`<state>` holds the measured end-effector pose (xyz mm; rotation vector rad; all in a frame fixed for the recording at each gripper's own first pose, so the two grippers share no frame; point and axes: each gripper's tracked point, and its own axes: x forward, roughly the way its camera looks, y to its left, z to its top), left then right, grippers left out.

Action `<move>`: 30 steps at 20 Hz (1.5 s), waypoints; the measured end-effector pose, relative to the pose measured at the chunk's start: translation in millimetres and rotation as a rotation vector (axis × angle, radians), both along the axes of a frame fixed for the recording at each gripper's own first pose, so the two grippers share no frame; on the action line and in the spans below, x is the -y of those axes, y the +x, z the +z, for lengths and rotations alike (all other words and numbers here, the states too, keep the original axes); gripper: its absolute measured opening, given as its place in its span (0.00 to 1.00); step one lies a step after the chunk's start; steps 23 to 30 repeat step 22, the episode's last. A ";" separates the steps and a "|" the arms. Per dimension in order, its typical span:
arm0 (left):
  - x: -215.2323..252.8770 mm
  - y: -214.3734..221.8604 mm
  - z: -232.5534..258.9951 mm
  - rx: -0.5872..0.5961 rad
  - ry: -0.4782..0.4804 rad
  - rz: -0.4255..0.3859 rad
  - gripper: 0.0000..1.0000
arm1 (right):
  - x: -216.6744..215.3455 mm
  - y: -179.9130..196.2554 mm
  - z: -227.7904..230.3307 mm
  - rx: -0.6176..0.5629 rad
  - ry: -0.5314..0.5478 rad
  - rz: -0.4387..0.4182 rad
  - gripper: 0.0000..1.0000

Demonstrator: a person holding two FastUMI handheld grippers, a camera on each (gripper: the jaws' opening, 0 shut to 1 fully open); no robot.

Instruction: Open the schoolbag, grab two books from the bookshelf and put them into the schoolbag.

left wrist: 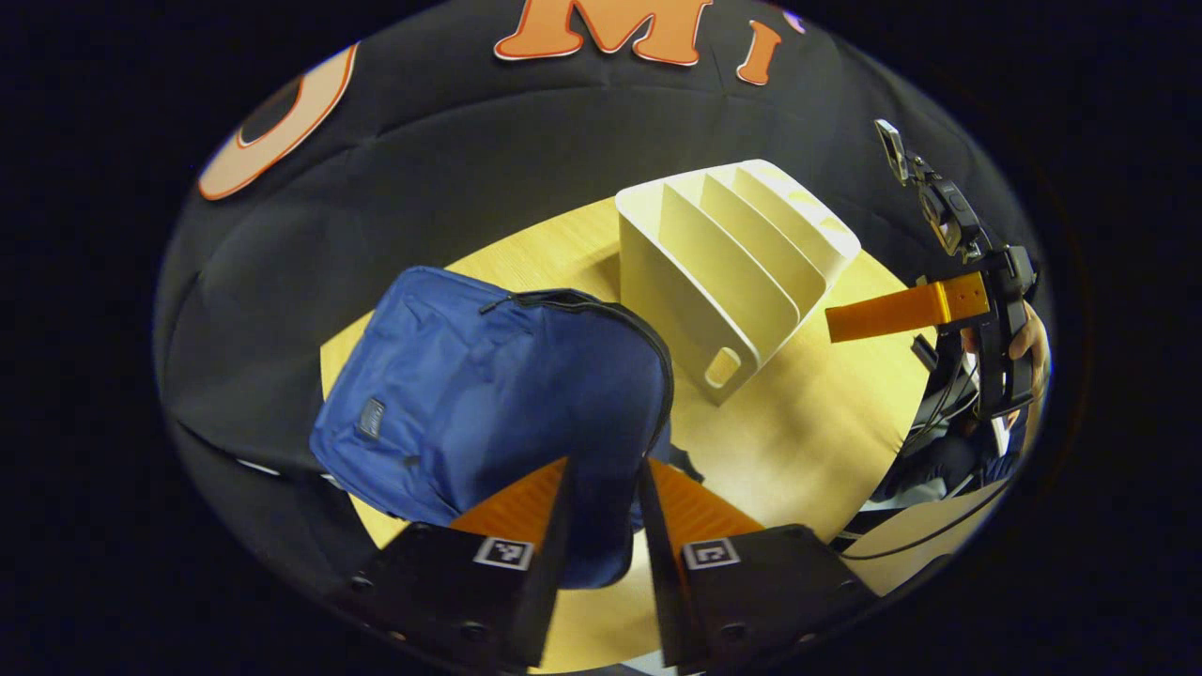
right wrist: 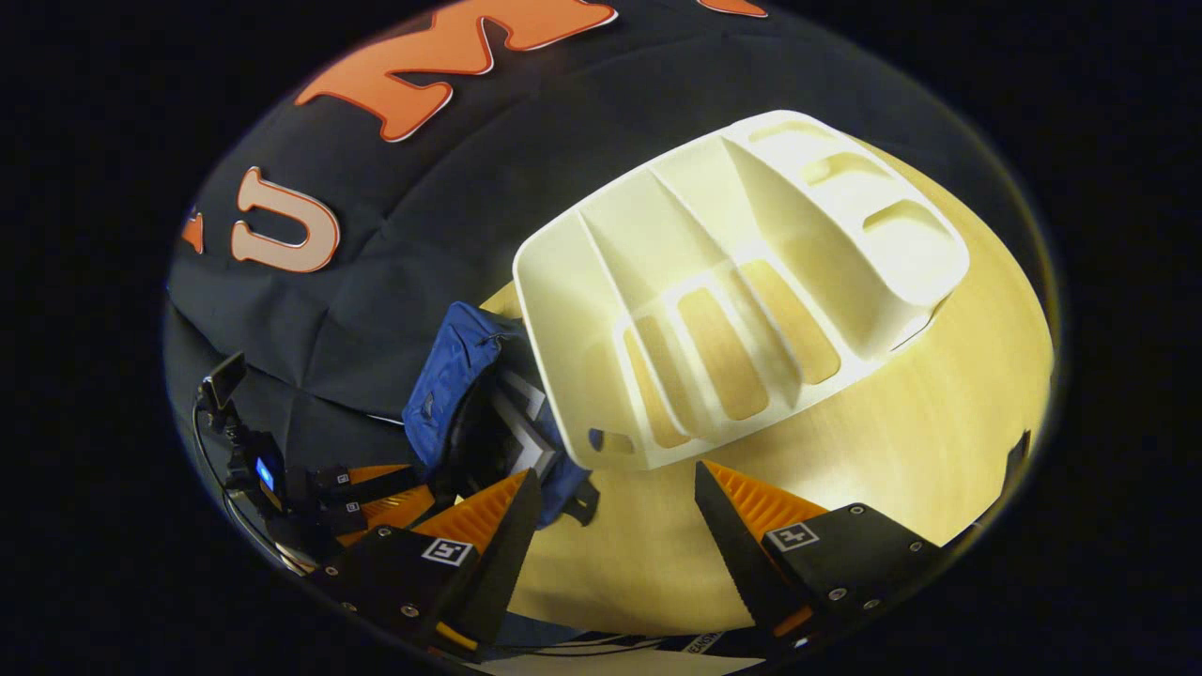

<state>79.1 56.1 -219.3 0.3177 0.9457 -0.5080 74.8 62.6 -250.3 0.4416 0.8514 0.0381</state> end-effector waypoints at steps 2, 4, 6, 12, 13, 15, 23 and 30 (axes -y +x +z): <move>17.1 -5.8 0.9 0.006 -0.032 0.055 0.74 | 27.8 -12.1 2.3 -0.004 -0.017 0.014 0.97; 41.7 -10.6 4.9 0.028 -0.080 0.108 0.77 | 49.0 -14.8 8.8 -0.009 -0.029 0.027 0.97; 68.8 -15.3 10.9 0.060 -0.120 0.160 0.89 | 68.9 -22.2 16.8 -0.003 -0.052 0.051 0.97; 146.6 -13.3 69.4 0.262 -0.243 0.266 0.99 | 128.7 -25.8 82.4 0.142 -0.218 0.121 0.97; 159.1 -11.3 85.9 0.307 -0.271 0.262 0.99 | 137.8 -24.2 97.3 0.178 -0.243 0.119 0.97; 170.4 -5.6 113.9 0.394 -0.297 0.249 0.99 | 146.7 -21.8 126.6 0.254 -0.277 0.106 0.97; 183.9 19.6 207.2 0.664 -0.325 0.267 1.00 | 143.3 -18.1 211.4 0.517 -0.376 0.101 0.97; 183.9 19.6 207.2 0.664 -0.325 0.267 1.00 | 143.3 -18.1 211.4 0.517 -0.376 0.101 0.97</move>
